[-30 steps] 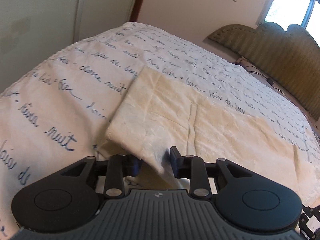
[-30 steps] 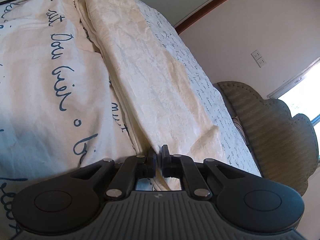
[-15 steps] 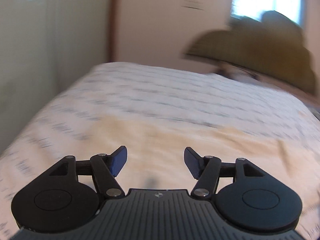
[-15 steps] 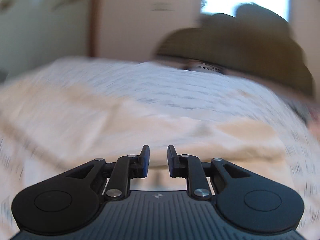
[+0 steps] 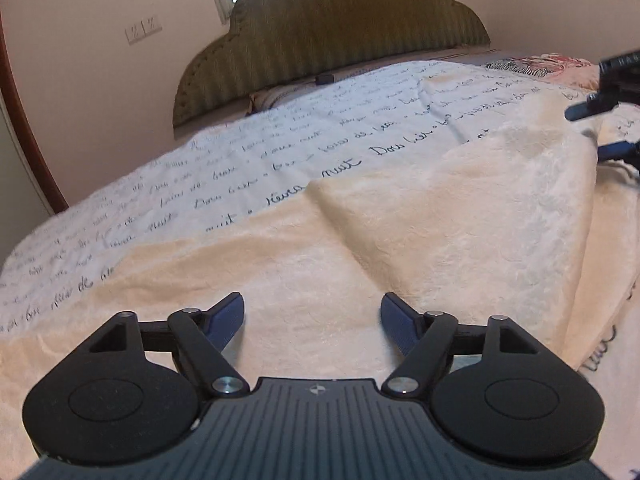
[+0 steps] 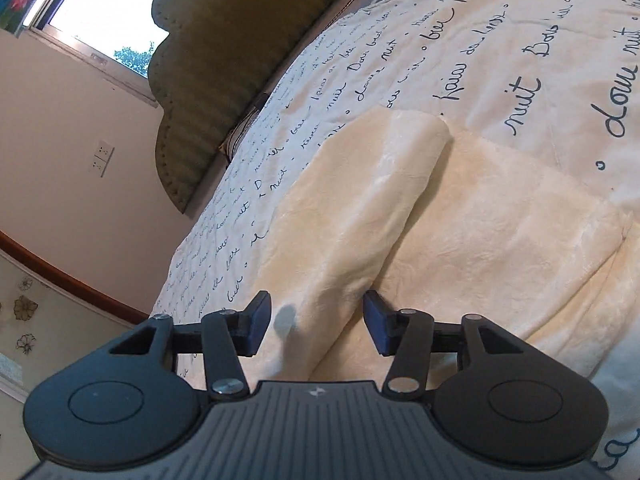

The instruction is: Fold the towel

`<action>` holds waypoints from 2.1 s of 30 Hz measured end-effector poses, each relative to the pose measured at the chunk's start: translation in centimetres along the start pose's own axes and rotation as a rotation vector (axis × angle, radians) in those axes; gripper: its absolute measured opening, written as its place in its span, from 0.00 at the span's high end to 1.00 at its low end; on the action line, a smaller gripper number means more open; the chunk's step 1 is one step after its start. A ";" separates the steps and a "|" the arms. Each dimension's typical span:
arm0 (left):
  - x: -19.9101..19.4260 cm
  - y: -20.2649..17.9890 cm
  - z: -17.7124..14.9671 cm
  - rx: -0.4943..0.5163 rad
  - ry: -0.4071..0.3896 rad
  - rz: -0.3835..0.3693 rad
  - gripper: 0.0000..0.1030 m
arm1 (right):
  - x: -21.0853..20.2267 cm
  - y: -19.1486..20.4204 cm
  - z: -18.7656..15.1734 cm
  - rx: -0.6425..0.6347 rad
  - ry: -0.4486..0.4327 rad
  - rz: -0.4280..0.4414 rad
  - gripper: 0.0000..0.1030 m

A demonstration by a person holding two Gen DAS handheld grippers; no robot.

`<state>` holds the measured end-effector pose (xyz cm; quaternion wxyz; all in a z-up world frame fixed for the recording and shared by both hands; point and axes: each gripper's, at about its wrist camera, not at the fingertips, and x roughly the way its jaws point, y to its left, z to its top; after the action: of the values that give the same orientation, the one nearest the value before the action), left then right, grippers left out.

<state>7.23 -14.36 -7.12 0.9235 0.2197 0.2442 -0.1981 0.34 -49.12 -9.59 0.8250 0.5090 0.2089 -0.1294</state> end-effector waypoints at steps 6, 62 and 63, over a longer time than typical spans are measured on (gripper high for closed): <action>1.1 2.0 -0.7 -0.132 0.019 -0.066 0.04 | 1.2 3.7 1.6 -0.076 -0.003 0.008 0.45; 1.5 3.6 -0.8 -0.257 0.044 -0.161 0.00 | 19.0 17.7 2.7 -0.294 0.277 0.230 0.58; 1.5 3.6 -0.8 -0.256 0.044 -0.161 0.00 | 18.4 18.8 2.4 -0.376 0.243 0.203 0.58</action>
<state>9.86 -11.41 -7.45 0.9196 0.0840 0.3044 -0.2337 25.00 -42.86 -2.66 0.8828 0.3769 0.2745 0.0575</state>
